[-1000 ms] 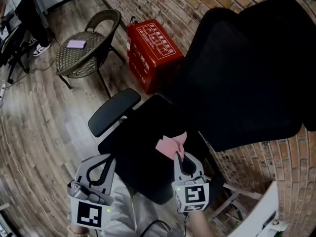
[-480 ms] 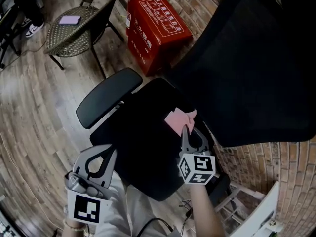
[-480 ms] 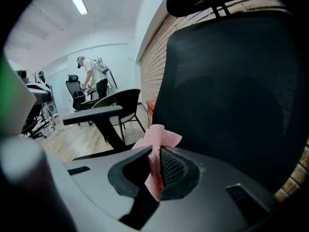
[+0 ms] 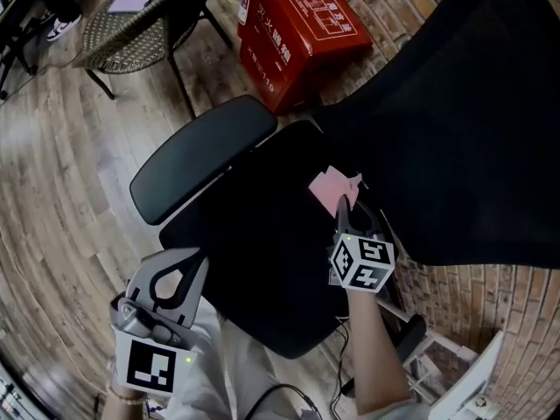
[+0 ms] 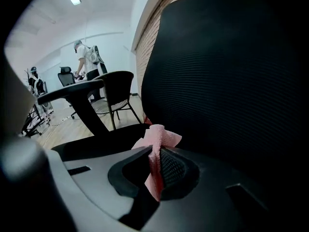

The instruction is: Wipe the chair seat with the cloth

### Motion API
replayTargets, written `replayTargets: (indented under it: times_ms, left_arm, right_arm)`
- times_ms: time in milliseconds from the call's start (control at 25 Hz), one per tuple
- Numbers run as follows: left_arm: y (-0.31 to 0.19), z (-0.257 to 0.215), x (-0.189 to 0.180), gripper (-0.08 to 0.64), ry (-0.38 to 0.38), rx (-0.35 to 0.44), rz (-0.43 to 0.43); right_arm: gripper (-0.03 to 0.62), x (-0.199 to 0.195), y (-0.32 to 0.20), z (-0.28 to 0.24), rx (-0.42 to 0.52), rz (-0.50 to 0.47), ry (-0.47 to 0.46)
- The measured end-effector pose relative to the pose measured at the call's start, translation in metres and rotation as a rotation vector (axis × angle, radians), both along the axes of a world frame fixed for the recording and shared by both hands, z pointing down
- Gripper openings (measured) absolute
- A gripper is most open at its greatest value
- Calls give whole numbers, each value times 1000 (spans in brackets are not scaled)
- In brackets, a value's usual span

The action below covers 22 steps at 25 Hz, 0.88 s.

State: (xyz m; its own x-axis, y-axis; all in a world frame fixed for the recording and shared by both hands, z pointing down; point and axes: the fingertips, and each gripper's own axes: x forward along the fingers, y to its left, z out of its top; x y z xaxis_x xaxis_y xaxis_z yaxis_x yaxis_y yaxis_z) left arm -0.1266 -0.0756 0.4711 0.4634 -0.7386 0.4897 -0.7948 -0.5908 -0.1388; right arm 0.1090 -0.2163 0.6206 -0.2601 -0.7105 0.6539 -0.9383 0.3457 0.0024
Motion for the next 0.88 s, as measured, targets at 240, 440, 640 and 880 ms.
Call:
replayTargets:
  times_ms: [240, 440, 640, 880]
  left_arm:
    - [-2, 20, -8, 18, 16, -20, -9]
    - [6, 28, -14, 18, 5, -41, 17]
    - [6, 24, -17, 18, 15, -41, 25]
    - [4, 24, -25, 18, 28, -33, -4]
  right_arm:
    - [55, 5, -18, 36, -27, 11, 68]
    - [55, 0, -28, 59, -71, 13, 102]
    - [55, -15, -46, 63, -79, -10, 102]
    - [55, -55, -54, 59, -68, -108, 95]
